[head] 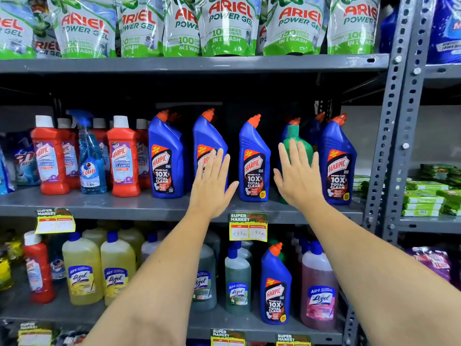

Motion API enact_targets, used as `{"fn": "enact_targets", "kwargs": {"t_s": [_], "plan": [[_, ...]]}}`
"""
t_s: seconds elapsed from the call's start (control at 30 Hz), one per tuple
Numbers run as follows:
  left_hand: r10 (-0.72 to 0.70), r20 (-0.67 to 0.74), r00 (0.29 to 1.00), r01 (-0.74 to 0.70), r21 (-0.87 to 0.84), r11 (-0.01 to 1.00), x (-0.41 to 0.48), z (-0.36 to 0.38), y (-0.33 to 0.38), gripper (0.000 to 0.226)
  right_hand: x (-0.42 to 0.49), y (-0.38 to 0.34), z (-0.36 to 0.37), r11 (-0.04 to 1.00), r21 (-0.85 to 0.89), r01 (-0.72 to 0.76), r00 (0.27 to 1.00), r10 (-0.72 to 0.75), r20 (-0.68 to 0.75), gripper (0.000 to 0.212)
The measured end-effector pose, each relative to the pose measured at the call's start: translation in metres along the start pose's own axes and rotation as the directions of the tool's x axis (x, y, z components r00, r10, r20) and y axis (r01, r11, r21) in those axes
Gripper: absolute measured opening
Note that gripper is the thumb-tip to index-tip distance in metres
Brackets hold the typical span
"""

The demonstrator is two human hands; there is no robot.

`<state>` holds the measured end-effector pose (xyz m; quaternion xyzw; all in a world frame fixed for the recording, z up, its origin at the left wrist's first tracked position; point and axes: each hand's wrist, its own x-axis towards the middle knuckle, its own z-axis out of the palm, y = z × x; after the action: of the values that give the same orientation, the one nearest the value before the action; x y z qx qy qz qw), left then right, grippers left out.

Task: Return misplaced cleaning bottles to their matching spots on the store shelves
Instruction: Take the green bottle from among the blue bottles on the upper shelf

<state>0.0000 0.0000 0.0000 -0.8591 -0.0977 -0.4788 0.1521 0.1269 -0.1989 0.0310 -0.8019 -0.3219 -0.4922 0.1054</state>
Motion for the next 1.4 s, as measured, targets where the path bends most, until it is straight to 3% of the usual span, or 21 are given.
{"fn": "enact_targets", "kwargs": {"t_s": [0.13, 0.2, 0.33, 0.43, 0.57, 0.67, 0.8, 1.0, 1.1, 1.2, 1.3, 1.4], "plan": [[-0.020, 0.102, 0.995, 0.022, -0.015, 1.000, -0.023, 0.020, 0.011, 0.069, -0.003, 0.003, 0.007, 0.986, 0.016, -0.168, 0.984, 0.166, 0.071, 0.070], [-0.013, 0.161, 0.987, 0.016, -0.019, 1.000, -0.031, 0.030, 0.013, 0.071, 0.000, 0.007, 0.009, 0.952, 0.110, -0.287, 0.957, 0.280, 0.075, 0.072], [-0.023, 0.301, 0.953, 0.022, 0.006, 1.000, -0.047, 0.044, 0.014, 0.075, 0.012, 0.021, 0.020, 0.745, 0.434, -0.507, 0.861, 0.462, 0.212, 0.085], [-0.046, 0.366, 0.929, 0.060, -0.026, 0.998, -0.055, 0.047, 0.014, 0.068, 0.016, 0.032, 0.029, 0.667, 0.471, -0.577, 0.817, 0.482, 0.318, 0.102], [-0.059, 0.325, 0.944, 0.074, -0.033, 0.997, -0.055, 0.049, 0.012, 0.064, 0.018, 0.042, 0.045, 0.585, 0.521, -0.622, 0.783, 0.441, 0.439, 0.120], [-0.046, 0.250, 0.967, 0.070, -0.087, 0.994, -0.057, 0.052, 0.012, 0.058, 0.016, 0.049, 0.053, 0.443, 0.578, -0.685, 0.727, 0.465, 0.505, 0.108], [-0.057, 0.177, 0.983, 0.080, -0.126, 0.989, -0.063, 0.058, 0.009, 0.055, 0.016, 0.047, 0.056, 0.419, 0.589, -0.691, 0.719, 0.479, 0.503, 0.085], [-0.090, 0.154, 0.984, 0.109, -0.118, 0.987, -0.060, 0.055, 0.017, 0.053, -0.010, 0.059, 0.038, 0.412, 0.729, -0.546, 0.819, 0.446, 0.361, 0.075], [-0.094, 0.169, 0.981, 0.105, -0.058, 0.993, -0.072, 0.050, 0.024, 0.056, -0.035, 0.070, 0.019, 0.419, 0.782, -0.461, 0.855, 0.446, 0.265, 0.077], [-0.103, 0.172, 0.980, 0.110, -0.027, 0.994, -0.118, 0.050, 0.033, 0.061, -0.065, 0.072, -0.002, 0.344, 0.864, -0.367, 0.859, 0.481, 0.174, 0.085], [-0.142, 0.354, 0.924, 0.162, -0.027, 0.986, -0.193, 0.062, 0.041, 0.061, -0.109, 0.062, -0.013, 0.267, 0.911, -0.314, 0.855, 0.497, 0.149, 0.074], [-0.113, 0.666, 0.737, 0.134, 0.019, 0.991, -0.274, 0.087, 0.039, 0.067, -0.158, 0.037, -0.009, 0.197, 0.902, -0.384, 0.857, 0.439, 0.269, 0.065]]}}
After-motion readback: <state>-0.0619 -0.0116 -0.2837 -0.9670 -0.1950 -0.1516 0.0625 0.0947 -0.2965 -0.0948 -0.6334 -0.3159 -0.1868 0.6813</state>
